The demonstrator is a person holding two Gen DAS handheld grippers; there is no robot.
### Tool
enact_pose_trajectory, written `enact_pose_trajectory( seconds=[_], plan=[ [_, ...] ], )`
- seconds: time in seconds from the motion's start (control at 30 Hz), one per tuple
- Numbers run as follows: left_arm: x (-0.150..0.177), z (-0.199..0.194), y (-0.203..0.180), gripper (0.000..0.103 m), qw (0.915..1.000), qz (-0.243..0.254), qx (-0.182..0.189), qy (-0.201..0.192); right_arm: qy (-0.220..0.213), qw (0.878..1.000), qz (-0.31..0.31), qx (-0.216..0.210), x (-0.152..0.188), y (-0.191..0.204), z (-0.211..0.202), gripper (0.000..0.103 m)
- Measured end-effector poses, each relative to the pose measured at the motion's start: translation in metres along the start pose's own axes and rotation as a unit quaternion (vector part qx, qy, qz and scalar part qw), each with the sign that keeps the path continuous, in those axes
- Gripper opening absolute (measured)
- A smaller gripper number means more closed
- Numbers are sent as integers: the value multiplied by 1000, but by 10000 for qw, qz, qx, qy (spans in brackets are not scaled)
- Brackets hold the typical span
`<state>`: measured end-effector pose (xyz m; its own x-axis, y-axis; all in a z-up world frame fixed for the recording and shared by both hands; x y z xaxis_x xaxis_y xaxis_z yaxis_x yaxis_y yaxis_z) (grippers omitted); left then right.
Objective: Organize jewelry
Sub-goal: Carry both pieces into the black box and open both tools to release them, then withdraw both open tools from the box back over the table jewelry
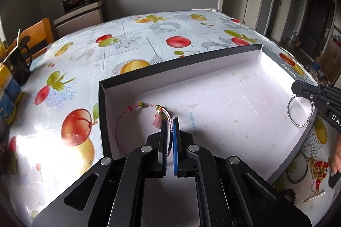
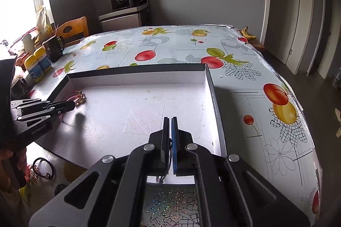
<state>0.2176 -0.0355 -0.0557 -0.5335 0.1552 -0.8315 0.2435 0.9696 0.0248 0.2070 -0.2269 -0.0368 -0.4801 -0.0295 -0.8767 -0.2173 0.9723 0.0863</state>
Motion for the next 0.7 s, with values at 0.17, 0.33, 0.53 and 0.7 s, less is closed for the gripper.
enact_pose_trajectory(
  seconds=[0.17,0.33,0.53,0.7],
  plan=[
    [-3,-3,-3,30,9999,83,11,-113,-21,10000,20,0,1,-2,0,2],
    [-4,-5,-5,32,9998,105,41,-162,-33,10000,12,-16,1,-2,-1,3],
    [-7,-9,-6,50,9996,106,71,-260,-137,9999,10,-15,-2,-3,-3,31],
    [-10,-13,-9,52,9993,114,117,-348,-305,9995,-36,14,-6,-3,-9,38]
  ],
)
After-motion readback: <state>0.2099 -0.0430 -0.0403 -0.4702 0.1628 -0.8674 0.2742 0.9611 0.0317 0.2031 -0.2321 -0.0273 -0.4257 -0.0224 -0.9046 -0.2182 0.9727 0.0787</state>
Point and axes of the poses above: each gripper's, at about its wrist camera, not at the fingertips, and z roughly the way its jaws point, y to its left, x to its underside, the point moved 8 cm from there along z, roughly the way its jaws point, and after that the axes turned 14 degrees about -y, right-handed, at the moved point
